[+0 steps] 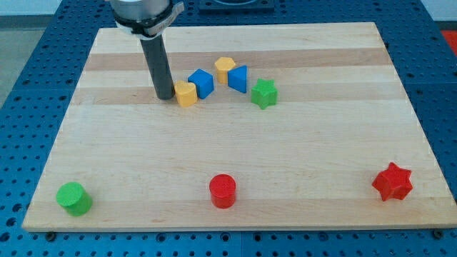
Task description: Push the green circle to the bottom of yellow heart
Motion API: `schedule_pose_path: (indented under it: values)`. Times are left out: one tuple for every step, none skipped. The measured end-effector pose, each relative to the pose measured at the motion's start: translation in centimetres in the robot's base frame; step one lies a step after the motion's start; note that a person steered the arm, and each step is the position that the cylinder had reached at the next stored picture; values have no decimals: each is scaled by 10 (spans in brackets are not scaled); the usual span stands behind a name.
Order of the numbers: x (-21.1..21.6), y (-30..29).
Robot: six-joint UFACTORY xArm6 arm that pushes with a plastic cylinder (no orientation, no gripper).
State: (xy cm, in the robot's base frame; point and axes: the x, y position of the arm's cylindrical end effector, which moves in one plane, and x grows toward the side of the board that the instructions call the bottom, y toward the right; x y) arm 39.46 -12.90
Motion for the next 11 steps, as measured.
schedule_pose_path:
  values:
    - [16, 12]
    - [22, 15]
    - [25, 4]
    - [39, -29]
    - [40, -73]
    - [62, -97]
    - [136, -104]
    - [161, -119]
    - [161, -135]
    - [173, -160]
    - [211, -167]
